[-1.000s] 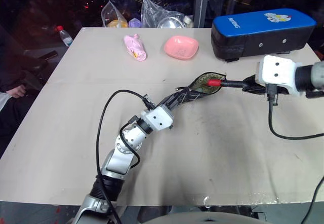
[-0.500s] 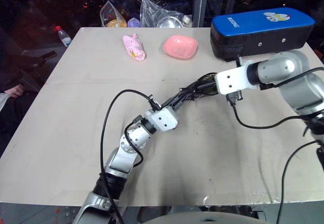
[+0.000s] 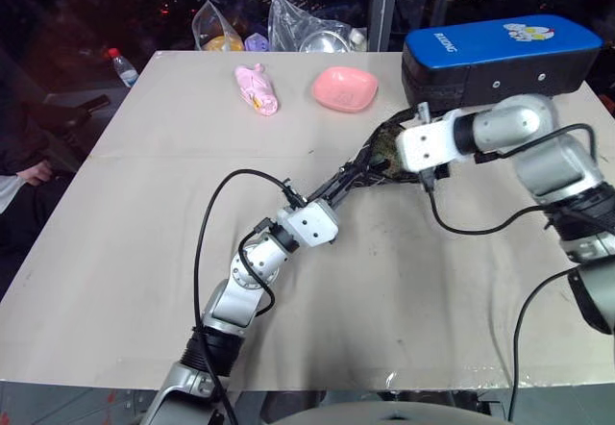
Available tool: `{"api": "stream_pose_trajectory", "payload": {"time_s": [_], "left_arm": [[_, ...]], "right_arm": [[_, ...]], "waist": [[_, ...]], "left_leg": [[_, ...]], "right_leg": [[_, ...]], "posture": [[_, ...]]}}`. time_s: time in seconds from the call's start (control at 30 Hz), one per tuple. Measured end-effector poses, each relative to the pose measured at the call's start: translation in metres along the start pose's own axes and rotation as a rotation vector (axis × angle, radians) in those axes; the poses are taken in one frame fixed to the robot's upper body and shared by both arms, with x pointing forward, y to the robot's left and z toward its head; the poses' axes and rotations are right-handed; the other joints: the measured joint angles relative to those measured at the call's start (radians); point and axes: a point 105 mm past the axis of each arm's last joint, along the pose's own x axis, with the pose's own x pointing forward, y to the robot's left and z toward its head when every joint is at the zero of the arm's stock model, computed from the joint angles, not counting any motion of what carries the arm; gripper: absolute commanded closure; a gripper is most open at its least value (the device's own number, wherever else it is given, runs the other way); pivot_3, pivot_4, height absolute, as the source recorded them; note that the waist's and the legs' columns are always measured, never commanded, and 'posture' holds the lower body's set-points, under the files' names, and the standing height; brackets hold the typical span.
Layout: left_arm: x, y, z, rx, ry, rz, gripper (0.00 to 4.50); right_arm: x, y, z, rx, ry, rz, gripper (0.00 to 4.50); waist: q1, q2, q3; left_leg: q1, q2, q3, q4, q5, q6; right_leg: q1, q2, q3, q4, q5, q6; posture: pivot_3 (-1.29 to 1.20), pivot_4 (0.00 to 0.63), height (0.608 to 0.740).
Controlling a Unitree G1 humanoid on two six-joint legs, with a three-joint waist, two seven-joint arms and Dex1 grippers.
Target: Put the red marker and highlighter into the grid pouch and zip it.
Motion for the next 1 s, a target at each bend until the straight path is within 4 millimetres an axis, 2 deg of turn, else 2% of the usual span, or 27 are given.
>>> {"api": "stream_pose_trajectory", "payload": {"time_s": [0.07, 0.1, 0.13, 0.23, 0.3, 0.43, 0.6, 1.0], "left_arm": [[0.0, 0.0, 0.0, -0.001, 0.001, 0.001, 4.5], [0.0, 0.0, 0.0, -0.001, 0.0, 0.0, 4.5], [0.0, 0.0, 0.0, -0.002, 0.0, 0.0, 4.5], [0.0, 0.0, 0.0, -0.001, 0.001, -0.001, 4.5], [0.0, 0.0, 0.0, 0.0, 0.001, -0.002, 4.5], [-0.001, 0.0, -0.001, 0.003, 0.002, -0.004, 4.5], [0.0, 0.001, 0.0, 0.005, 0.001, -0.004, 4.5], [-0.001, 0.001, -0.001, 0.006, 0.005, -0.005, 4.5]], "right_arm": [[-0.014, -0.007, 0.019, 0.17, -0.12, -0.054, 0.08], [-0.019, -0.006, 0.032, 0.249, -0.2, -0.058, 0.08], [-0.02, -0.003, 0.036, 0.275, -0.226, -0.049, 0.08], [-0.01, 0.024, 0.046, 0.383, -0.311, 0.043, 0.08], [-0.001, 0.033, 0.046, 0.436, -0.322, 0.062, 0.08], [0.008, 0.031, 0.049, 0.476, -0.344, 0.033, 0.08], [0.026, 0.035, 0.037, 0.524, -0.332, 0.024, 0.08], [0.033, 0.034, 0.024, 0.517, -0.306, 0.0, 0.08]], "waist": [[-0.002, 0.0, 0.0], [-0.003, 0.0, 0.0], [-0.002, 0.0, 0.0], [-0.001, 0.0, -0.001], [-0.002, 0.0, -0.001], [-0.001, 0.0, -0.001], [0.0, 0.0, -0.001], [-0.002, 0.0, -0.001]], "left_leg": [[0.0, 0.001, 0.0, 0.0, 0.0, 0.0], [0.0, 0.002, 0.0, 0.0, 0.0, 0.0], [0.001, 0.003, 0.0, 0.0, 0.0, 0.0], [0.0, 0.003, 0.0, 0.0, 0.0, 0.0], [0.0, 0.003, 0.0, 0.0, 0.0, 0.0], [0.0, 0.003, 0.0, 0.0, 0.0, 0.0], [0.0, 0.001, 0.0, 0.0, 0.0, 0.0], [0.0, 0.001, 0.0, 0.0, 0.0, 0.0]], "right_leg": [[0.0, -0.001, 0.0, 0.0, 0.0, 0.0], [0.0, -0.003, 0.0, 0.0, 0.0, 0.0], [0.0, -0.003, 0.0, 0.0, 0.0, -0.001], [0.0, -0.004, 0.0, 0.0, 0.001, -0.002], [0.0, -0.004, 0.0, 0.0, 0.001, -0.002], [0.0, -0.001, 0.0, 0.0, 0.001, -0.002], [0.0, 0.0, 0.0, 0.0, 0.001, -0.002], [0.0, 0.001, 0.0, 0.0, 0.001, -0.002]], "posture": [[0.0, 0.15, 0.728], [0.0, 0.15, 0.728], [0.0, 0.15, 0.728], [0.0, 0.15, 0.728], [0.0, 0.15, 0.728], [0.0, 0.15, 0.728], [0.0, 0.15, 0.728], [0.0, 0.15, 0.728]]}}
